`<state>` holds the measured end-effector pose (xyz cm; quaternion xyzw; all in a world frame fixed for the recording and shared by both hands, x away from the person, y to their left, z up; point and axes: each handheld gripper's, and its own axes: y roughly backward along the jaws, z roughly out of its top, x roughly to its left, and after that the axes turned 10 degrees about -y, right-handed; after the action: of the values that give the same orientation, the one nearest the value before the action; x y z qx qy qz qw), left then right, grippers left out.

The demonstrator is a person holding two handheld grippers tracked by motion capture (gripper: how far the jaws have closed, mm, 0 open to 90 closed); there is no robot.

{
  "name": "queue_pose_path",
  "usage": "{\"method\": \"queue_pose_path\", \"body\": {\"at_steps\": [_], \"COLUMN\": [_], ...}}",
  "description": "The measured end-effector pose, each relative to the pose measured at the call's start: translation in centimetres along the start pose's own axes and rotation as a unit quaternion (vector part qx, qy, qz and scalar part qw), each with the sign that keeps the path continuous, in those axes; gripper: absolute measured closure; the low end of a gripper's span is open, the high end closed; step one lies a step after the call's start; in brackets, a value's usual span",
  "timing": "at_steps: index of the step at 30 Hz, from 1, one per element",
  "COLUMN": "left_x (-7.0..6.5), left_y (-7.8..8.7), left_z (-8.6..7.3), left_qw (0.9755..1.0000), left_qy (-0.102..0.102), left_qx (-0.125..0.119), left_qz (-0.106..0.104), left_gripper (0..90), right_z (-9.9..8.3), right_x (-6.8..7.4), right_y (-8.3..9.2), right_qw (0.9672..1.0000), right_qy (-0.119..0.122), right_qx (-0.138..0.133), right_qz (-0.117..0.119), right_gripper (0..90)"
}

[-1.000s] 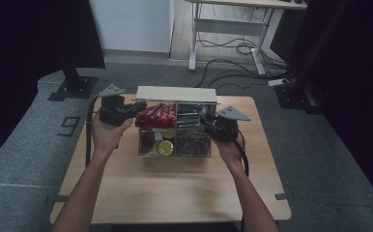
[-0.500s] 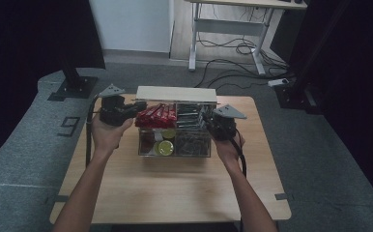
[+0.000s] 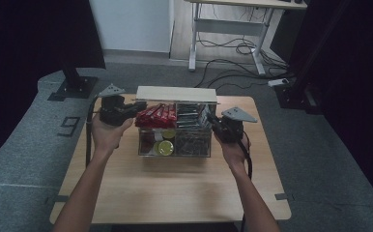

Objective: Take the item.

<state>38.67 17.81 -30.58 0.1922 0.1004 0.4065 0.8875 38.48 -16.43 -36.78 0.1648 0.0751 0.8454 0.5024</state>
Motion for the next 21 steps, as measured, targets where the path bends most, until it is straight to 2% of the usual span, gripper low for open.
{"method": "queue_pose_path", "body": {"at_steps": [9, 12, 16, 21], "left_x": [0.1, 0.1, 0.0, -0.1], "left_y": [0.1, 0.0, 0.0, -0.1], "left_z": [0.1, 0.1, 0.2, 0.2], "left_qw": [1.0, 1.0, 1.0, 1.0], "left_qy": [0.0, 0.0, 0.0, -0.001], "left_qx": [0.0, 0.0, 0.0, 0.001], "left_qz": [0.001, 0.001, 0.002, 0.002], "left_gripper": [90.0, 90.0, 90.0, 90.0], "right_z": [-0.5, -0.3, -0.2, -0.1], "right_x": [-0.9, -0.9, -0.5, -0.3], "right_y": [0.9, 1.3, 2.0, 2.7], "right_qw": [0.9997, 0.9993, 0.9994, 0.9992], "right_qy": [-0.018, -0.026, -0.013, -0.007], "right_qx": [-0.006, -0.01, -0.014, -0.022], "right_qz": [0.013, 0.027, 0.029, 0.032], "right_gripper": [89.7, 89.7, 89.7, 89.6]}}
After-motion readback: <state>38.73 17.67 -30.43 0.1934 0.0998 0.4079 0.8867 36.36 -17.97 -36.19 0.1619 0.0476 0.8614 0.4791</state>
